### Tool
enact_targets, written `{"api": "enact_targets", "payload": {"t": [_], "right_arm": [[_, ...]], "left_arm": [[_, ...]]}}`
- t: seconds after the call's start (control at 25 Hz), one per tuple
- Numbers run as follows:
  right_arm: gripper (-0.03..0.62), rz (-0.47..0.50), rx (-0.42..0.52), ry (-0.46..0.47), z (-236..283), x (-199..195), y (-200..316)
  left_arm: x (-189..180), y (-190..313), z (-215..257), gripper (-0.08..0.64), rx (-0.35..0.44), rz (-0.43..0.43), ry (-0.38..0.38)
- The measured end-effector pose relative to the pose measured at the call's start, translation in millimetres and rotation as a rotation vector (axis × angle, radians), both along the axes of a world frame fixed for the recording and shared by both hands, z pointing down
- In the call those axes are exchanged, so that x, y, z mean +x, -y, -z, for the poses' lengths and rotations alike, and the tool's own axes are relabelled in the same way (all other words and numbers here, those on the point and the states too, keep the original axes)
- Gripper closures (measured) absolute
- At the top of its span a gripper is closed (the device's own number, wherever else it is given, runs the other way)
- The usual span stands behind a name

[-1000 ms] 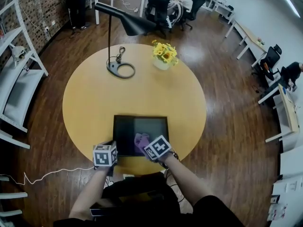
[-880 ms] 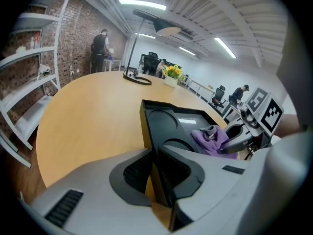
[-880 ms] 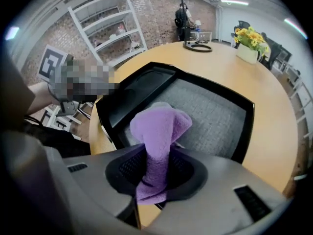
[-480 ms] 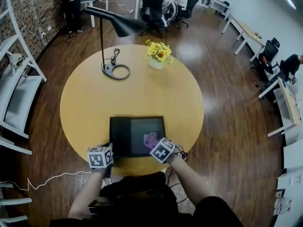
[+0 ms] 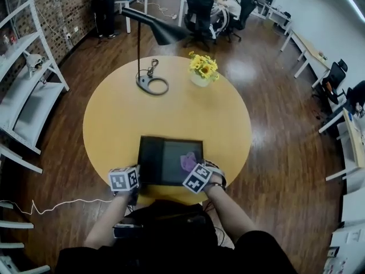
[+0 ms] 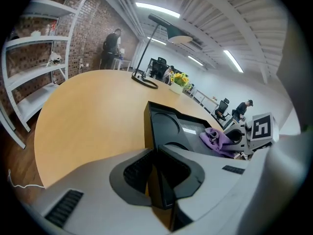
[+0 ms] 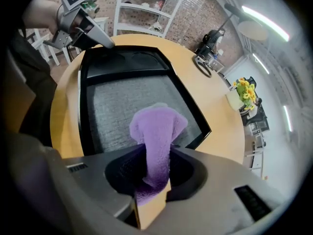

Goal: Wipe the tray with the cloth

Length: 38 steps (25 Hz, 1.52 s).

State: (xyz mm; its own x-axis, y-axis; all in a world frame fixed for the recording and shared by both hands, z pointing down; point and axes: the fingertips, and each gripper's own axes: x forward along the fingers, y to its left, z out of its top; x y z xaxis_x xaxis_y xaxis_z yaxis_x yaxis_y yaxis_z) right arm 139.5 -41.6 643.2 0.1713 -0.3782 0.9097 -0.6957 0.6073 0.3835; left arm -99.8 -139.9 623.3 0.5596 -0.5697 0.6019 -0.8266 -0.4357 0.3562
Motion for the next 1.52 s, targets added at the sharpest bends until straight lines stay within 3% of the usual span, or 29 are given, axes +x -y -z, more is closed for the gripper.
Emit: {"api": "enact_targets", "payload": {"t": [0.24,0.4,0.52,0.64,0.88,1.08,1.24,1.52], "right_arm": [[0.495,0.058,0.025,0.030,5,5,22],[0.495,0.062,0.082,0.125,11,14,39],[0.495,-0.008,0.151,0.230,37,38,58],[0.495,-0.103,0.204,0.367,48,75,70],[0.491,-0.272,0.296,0.525,80,162,65],[0.468,-0.367,0.336,0.636,90,191,49],[0.407,-0.397,0.378,0.649,91,197,55],[0.385,-0.380,0.541,0.792,130,197,61]], "left_arm": [[-6,3,1,0.529,-0.007,0.088,0.006],[-5,4,3,0.529,0.004,0.127,0.019],[-7,4,2,0.529,0.021,0.153,0.012],[-15,3,9,0.526,0.059,0.207,-0.044],[-35,1,89,0.560,0.275,0.365,-0.187],[-25,-15,148,0.560,0.384,0.337,-0.305],[-26,-19,166,0.560,0.391,0.350,-0.388],[-12,-27,188,0.560,0.455,0.344,-0.382]]}}
